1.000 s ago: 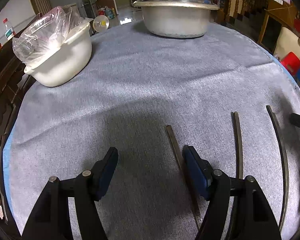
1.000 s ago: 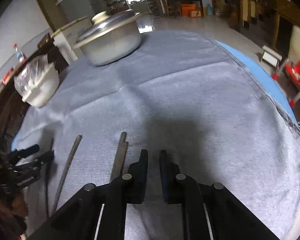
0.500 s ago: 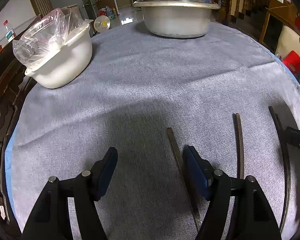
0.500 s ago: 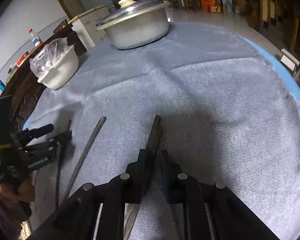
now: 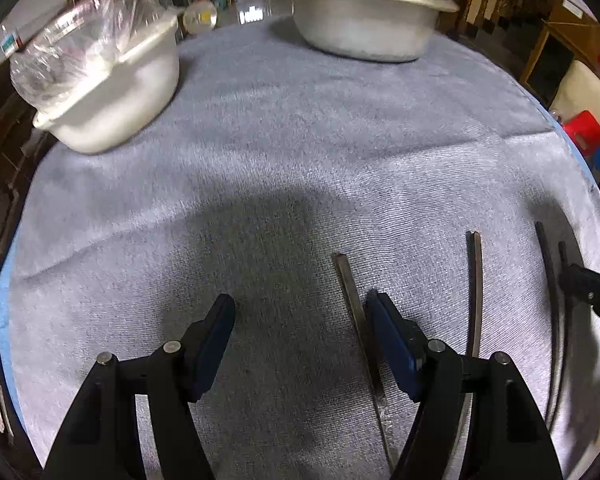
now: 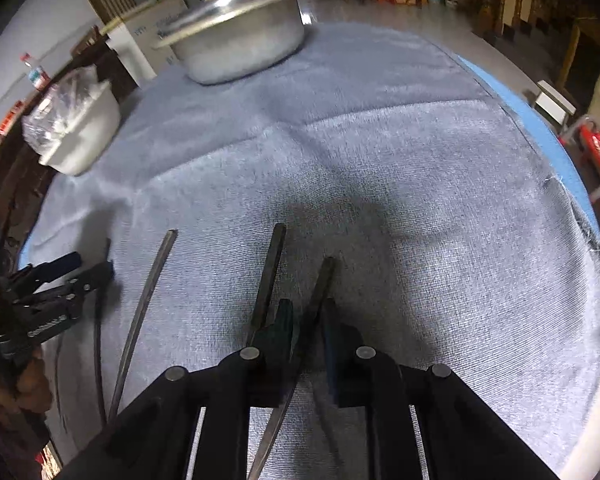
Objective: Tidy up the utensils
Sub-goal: 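Close the left tool on another dark chopstick while the right tool holds its own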
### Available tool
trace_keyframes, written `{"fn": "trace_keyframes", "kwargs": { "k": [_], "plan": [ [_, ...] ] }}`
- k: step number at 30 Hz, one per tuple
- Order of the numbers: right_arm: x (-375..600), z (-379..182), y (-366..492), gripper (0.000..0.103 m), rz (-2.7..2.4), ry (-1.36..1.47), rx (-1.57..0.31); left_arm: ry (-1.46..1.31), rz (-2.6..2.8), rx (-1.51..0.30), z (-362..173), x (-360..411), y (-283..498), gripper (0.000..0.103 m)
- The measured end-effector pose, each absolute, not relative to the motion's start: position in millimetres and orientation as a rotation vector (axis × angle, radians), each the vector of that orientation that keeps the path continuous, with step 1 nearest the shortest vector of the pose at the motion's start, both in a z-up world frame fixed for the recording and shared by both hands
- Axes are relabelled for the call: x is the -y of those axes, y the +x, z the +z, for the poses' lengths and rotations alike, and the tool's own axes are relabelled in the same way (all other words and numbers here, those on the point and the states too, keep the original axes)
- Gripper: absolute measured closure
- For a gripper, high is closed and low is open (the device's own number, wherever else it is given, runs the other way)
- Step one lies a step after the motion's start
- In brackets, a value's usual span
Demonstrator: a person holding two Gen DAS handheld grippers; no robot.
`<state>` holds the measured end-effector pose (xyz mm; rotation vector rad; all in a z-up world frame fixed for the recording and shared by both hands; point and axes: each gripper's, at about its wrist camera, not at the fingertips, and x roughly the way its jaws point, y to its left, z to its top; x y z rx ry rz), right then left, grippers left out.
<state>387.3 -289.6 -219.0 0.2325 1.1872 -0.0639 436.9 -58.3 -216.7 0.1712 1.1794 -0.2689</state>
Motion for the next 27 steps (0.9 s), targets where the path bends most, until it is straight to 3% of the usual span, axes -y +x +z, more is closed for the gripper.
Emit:
{"fn": "trace_keyframes", "kwargs": {
  "k": [18, 27],
  "plan": [
    [280.3, -221.4, 407.8, 0.090, -0.085, 0.133, -1.421, 0.184, -0.209, -1.619, -226.5, 81.4, 485.9, 0.032],
    [295.7, -222.9, 415.9, 0.089, -0.096, 0.205, -1.450, 0.120, -0.160, -1.613, -229.1, 78.4, 503.1, 0.030]
  ]
}}
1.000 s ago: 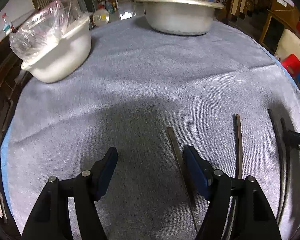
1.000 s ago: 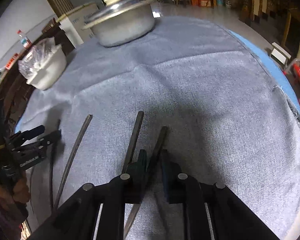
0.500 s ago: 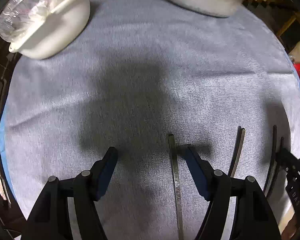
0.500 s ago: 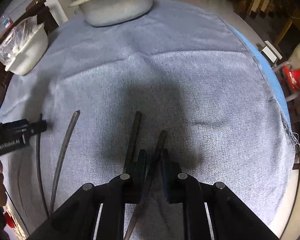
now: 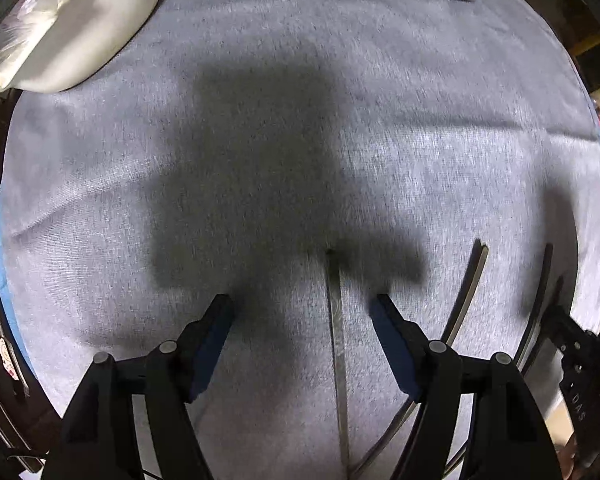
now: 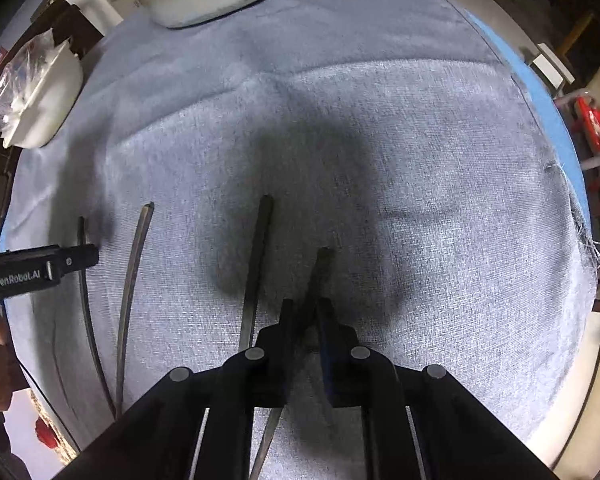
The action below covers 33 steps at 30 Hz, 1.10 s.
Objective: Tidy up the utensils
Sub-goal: 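Close the left tool on another dark chopstick while the right tool holds its own, then lift the chopsticks upright and carry both tools over the metal cup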
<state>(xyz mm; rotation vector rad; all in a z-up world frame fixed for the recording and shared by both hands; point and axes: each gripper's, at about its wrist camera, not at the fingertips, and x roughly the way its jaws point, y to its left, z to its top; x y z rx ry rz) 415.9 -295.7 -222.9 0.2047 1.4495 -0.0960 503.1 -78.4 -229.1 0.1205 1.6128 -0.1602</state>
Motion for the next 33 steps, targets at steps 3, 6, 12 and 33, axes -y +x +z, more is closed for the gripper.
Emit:
{"fn": "trace_keyframes", "kwargs": {
  "k": [3, 6, 12, 33],
  "plan": [
    [297.3, -222.8, 415.9, 0.093, -0.103, 0.212, -1.435, 0.119, -0.163, -1.565, -224.7, 80.4, 504.5, 0.039],
    [298.8, -221.5, 413.0, 0.095, -0.111, 0.223, -1.402, 0.128, -0.176, -1.509, -215.7, 89.7, 502.8, 0.078],
    [301.3, -215.1, 382.2, 0.096, -0.096, 0.256, -1.313, 0.097, -0.178, -1.407, -214.9, 79.9, 481.4, 0.097],
    [318.0, -97.7, 248.1, 0.096, -0.057, 0.320, -0.843, -0.120, -0.115, -0.990, -100.1, -39.9, 296.2, 0.098]
  ]
}}
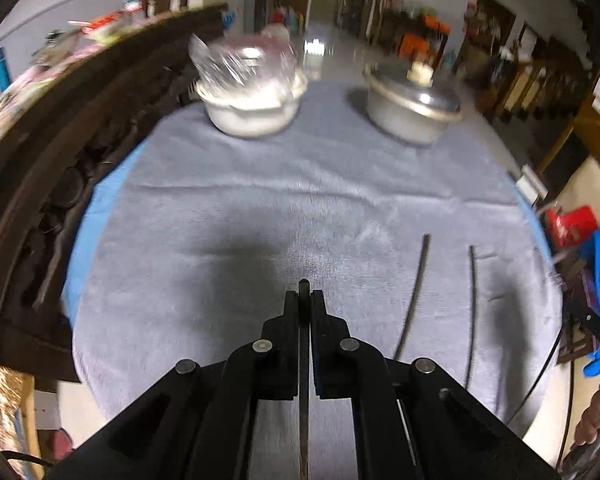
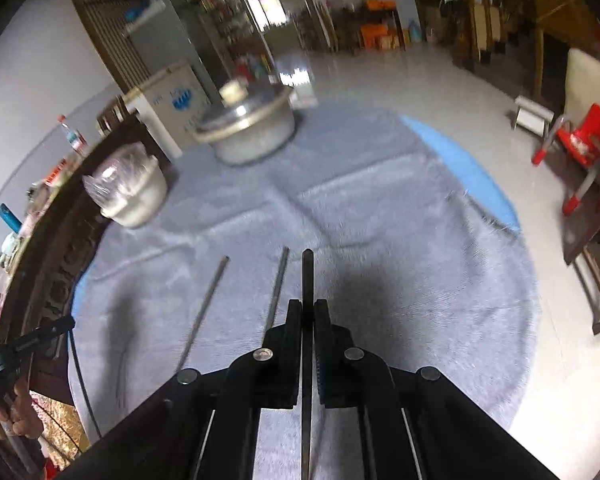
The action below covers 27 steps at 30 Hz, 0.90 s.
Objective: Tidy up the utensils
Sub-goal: 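Lift the chopsticks upright and carry both tools over the metal cup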
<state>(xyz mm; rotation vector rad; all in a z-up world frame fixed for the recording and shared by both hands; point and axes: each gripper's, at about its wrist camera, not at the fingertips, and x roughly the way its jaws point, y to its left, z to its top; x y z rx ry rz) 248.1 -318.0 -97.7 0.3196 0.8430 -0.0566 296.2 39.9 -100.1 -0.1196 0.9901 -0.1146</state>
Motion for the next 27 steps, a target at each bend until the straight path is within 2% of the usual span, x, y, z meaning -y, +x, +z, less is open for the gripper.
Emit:
{"fn": "trace_keyframes", "kwargs": {
  "k": [12, 27],
  "plan": [
    [286.6, -36.9, 143.9, 0.097, -0.110, 0.250, -0.507, -0.281, -0.102, -0.678, -42.0, -69.3, 192.0, 0.098],
    [285.5, 3.5, 90.4, 0.097, -0.104, 0.225, -0.319, -0.371, -0.189, -0.452, 11.8, -64.6, 136.6, 0.098]
  ]
}}
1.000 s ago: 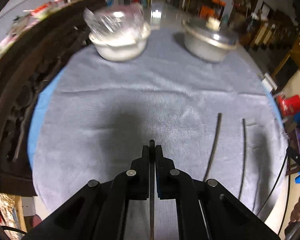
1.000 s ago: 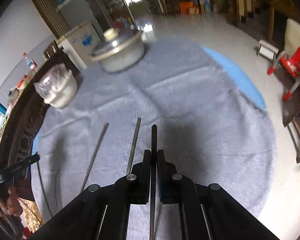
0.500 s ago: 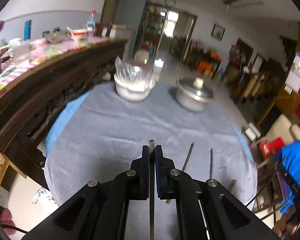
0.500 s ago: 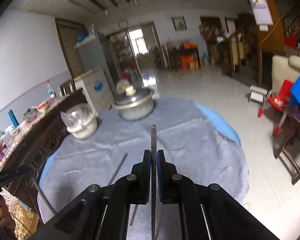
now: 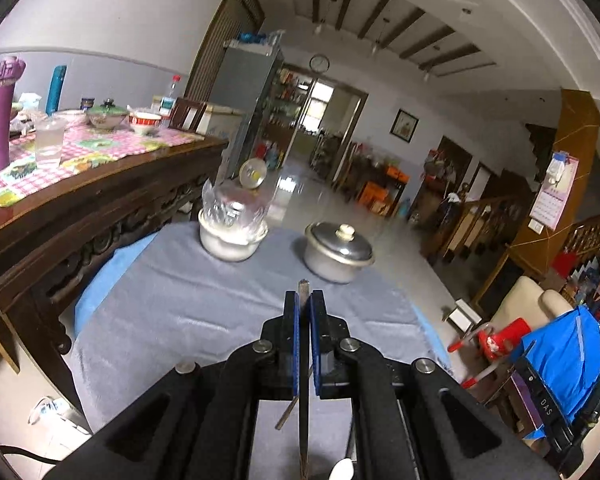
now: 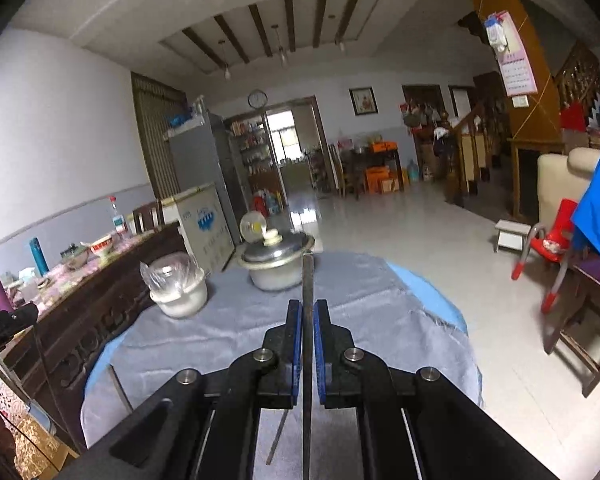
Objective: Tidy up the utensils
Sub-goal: 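Lift the chopsticks upright and carry both tools over the metal cup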
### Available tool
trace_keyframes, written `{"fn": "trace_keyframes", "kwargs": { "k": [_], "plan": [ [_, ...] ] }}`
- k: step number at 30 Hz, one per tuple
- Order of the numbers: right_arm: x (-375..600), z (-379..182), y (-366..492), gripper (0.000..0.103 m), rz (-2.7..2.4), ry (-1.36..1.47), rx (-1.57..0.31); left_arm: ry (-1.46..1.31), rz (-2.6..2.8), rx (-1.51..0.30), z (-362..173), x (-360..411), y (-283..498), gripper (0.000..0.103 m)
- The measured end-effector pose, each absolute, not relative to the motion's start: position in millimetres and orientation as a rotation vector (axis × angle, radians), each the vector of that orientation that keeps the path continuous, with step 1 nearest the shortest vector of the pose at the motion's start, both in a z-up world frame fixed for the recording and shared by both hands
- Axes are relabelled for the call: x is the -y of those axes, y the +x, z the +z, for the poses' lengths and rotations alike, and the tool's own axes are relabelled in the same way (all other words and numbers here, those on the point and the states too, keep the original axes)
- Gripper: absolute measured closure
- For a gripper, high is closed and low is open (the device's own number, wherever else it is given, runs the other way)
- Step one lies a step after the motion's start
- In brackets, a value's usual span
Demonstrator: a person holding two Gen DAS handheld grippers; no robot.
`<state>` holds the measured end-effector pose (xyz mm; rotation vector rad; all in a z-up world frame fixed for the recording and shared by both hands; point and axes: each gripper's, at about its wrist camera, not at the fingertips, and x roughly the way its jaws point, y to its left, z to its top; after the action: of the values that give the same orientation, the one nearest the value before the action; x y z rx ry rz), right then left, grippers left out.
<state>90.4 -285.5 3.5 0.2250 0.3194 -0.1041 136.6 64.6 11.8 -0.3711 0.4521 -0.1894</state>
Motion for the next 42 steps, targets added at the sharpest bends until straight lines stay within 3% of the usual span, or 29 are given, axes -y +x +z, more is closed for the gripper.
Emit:
{"fn": "trace_keyframes", "kwargs": {
  "k": [16, 31, 42],
  "plan": [
    [282.2, 20.9, 67.9, 0.096, -0.070, 0.252, -0.233, -0.417, -0.239, -0.426, 17.8, -52.0, 123.8, 0.098],
    [280.4, 52.8, 15.8, 0.096, -0.055, 0.345, 0.091, -0.444, -0.226, -0.332, 23.3, -45.2, 110.3, 0.098],
    [264.5, 62.7, 5.8, 0.096, 0.113, 0.433, 0.157, -0.451, -0.211, -0.323, 19.8, -40.2, 112.2, 0.098]
  ]
}}
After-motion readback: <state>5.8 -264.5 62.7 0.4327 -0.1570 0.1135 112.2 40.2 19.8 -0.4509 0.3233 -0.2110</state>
